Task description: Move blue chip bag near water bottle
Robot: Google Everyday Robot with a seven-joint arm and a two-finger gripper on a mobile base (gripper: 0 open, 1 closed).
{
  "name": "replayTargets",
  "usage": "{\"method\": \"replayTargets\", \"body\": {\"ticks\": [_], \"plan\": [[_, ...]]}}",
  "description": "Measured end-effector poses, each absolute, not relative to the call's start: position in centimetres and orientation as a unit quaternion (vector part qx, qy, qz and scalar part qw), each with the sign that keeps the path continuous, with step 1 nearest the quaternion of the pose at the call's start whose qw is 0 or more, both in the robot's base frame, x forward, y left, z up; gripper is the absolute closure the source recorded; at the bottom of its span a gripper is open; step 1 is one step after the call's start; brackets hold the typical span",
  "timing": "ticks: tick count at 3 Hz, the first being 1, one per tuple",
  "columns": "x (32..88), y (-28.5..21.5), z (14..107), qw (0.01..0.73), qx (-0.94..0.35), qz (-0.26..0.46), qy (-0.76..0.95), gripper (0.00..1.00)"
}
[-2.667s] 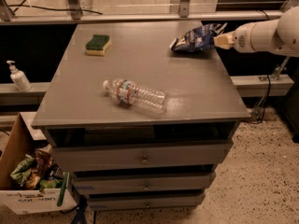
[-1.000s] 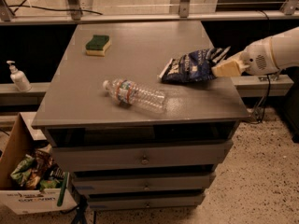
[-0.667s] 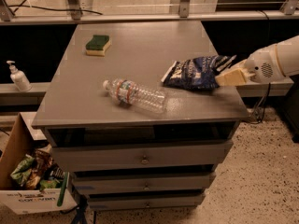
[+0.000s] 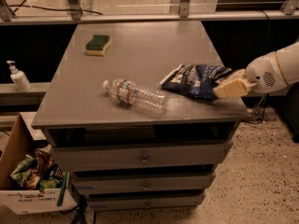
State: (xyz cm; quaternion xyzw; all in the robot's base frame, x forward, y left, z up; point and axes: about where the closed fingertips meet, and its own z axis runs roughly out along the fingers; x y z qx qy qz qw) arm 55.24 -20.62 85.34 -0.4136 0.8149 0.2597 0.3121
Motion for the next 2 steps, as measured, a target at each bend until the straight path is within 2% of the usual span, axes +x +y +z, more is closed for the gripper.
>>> {"method": "replayTargets", "body": {"ticks": [2], "plan": [[53.3, -17.7, 85.2, 0.29, -0.445, 0.285, 0.798, 1.0]]}}
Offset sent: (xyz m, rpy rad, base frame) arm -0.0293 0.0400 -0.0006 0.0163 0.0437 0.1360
